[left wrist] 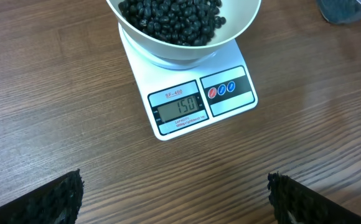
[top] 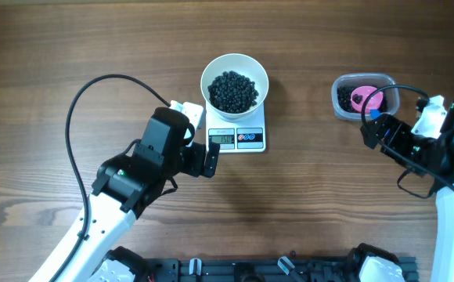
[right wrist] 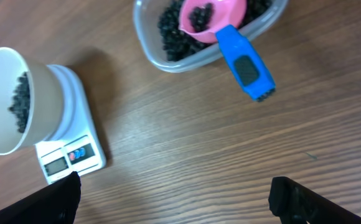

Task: Scoop item into bowl and weigh 150g on scale

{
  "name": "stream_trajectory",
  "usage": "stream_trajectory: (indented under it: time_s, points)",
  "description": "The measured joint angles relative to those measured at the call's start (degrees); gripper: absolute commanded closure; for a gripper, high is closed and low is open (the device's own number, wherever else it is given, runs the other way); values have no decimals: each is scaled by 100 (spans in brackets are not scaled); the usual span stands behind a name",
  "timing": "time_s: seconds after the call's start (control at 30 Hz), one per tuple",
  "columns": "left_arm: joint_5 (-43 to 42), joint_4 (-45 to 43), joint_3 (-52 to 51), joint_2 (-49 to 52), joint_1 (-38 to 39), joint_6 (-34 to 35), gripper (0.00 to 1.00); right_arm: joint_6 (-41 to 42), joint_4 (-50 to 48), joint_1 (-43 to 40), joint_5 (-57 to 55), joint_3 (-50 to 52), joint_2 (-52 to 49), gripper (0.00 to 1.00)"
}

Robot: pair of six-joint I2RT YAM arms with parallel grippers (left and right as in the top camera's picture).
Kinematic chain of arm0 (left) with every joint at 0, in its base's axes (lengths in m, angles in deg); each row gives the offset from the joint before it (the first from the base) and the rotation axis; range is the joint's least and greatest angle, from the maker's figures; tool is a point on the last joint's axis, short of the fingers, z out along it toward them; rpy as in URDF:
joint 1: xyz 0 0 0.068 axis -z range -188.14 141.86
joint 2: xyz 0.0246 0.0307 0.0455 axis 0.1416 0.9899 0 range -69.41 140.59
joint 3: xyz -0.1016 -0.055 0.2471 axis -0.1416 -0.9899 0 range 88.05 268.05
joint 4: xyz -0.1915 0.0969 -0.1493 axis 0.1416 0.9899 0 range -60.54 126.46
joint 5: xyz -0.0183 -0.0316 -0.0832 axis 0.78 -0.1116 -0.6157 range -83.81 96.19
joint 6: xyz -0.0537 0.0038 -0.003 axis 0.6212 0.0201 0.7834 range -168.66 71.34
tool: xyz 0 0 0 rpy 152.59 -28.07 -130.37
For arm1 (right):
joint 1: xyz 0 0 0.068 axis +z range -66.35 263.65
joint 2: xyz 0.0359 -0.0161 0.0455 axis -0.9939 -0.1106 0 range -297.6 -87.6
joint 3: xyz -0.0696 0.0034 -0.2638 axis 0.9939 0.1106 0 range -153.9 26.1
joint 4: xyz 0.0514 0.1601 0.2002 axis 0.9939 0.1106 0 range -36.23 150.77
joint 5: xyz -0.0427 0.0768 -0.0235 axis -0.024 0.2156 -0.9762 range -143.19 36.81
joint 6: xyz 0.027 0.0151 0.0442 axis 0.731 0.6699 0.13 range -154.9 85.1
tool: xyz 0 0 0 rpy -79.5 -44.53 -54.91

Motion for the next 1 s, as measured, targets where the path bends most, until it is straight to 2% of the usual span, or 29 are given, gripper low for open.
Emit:
stream_trajectory:
  time_s: [0.13, 0.47, 0.7, 1.0]
  points:
    - [0, 2, 0, 0, 0, 0, 0, -2, -157, 0, -109, 0, -15, 0]
    - [0, 0, 0, 0, 0, 0, 0, -46, -1698, 363, -498, 133, 439, 0]
    - [0, 0, 0, 0, 0, 0, 0, -85, -3554, 1458, -1329, 1397, 1403, 0]
    - [0, 0, 0, 0, 0, 0, 0, -299, -5307, 1860, -1668, 3040, 2789, 0]
